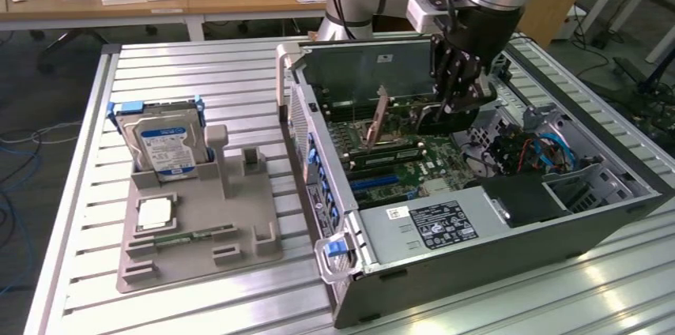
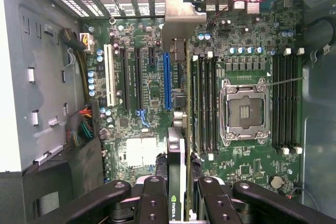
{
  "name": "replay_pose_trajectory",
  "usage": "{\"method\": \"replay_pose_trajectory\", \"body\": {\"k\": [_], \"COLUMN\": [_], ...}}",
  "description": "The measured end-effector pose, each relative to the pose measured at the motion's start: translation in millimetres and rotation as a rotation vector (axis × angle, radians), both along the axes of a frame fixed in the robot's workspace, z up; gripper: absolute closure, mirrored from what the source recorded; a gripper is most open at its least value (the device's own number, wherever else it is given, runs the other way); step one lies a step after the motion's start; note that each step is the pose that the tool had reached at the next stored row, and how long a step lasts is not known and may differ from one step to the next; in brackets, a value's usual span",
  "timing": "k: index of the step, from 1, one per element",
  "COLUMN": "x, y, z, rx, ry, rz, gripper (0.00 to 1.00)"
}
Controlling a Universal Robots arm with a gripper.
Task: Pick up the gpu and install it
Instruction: 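Insert the gpu into the slot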
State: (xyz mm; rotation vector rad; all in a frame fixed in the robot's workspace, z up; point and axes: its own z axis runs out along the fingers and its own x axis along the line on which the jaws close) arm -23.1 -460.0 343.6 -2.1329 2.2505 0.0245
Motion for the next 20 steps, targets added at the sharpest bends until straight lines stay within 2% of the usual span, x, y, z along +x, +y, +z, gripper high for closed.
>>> {"method": "replay_pose_trajectory", "body": {"k": [20], "x": [-2.2], "y": [0.0], "z": [-1.9], "rx": [0.0001], "ry": [0.0], "rz": [0.0], "gripper": [0.73]}}
